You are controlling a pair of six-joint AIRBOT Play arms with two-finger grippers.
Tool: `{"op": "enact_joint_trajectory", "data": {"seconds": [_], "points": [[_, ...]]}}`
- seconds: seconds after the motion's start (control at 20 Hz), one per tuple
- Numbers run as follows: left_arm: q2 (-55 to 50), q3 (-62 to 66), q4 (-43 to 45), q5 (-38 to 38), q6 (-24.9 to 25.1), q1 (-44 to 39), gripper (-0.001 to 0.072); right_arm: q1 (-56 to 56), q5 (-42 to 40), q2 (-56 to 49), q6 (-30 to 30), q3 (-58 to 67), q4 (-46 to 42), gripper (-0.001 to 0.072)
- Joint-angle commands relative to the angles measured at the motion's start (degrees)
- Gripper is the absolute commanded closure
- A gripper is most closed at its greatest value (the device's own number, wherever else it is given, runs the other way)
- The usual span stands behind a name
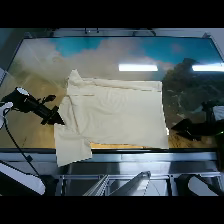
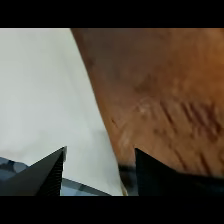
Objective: Fold the shirts.
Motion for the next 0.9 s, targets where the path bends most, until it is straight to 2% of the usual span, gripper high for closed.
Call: {"op": "enact_joint_trajectory", "data": {"seconds": [0.0,0.15,0.2,0.25,0.4,0.45,0.5,0.6,0.65,0.85], "points": [[-0.02,0.26,-0.28,-2.21,0.31,0.72,0.0699,-0.02,-0.72,-2.95,-0.33,-4.79,-1.31,0.0211],[-0.02,0.26,-0.33,-2.03,0.31,0.68,0.07,0.46,-2.16,-6.1,-3.82,-8.04,4.46,0.0219],[-0.02,0.26,-0.42,-1.92,0.31,0.66,0.07,1.03,-2.49,-7.19,-5.79,-8.63,7.08,0.0293],[-0.02,0.26,-0.39,-1.95,0.31,0.66,0.07,1.99,-2.99,-8.37,-7.3,-8.7,9.33,0.0331],[0.0,0.26,-0.39,-2.62,0.33,0.68,0.07,4.37,-3.21,-11.08,-11.98,-8.68,16.83,0.0367],[0.13,0.26,-0.39,-2.99,0.33,0.68,0.07,4.26,-2.4,-11.08,-13.4,-8.61,17.79,0.0587],[0.66,0.26,-0.39,-3.26,0.59,0.7,0.07,4.09,-0.74,-10.88,-14.29,-8.0,17.99,0.07],[3.41,0.26,-2.08,-3.39,2.36,1.07,0.0691,3.5,4.48,-9.33,-14.36,-6.12,19.63,0.0699],[5.79,0.26,-5.68,-4.07,3.39,1.86,0.069,3.17,8.41,-7.41,-14.73,-4.59,22.67,0.0698],[17.97,0.26,-34.05,-12.55,9.2,6.82,0.069,2.01,19.12,4.74,-16.17,5.66,42.29,0.0699]]}}
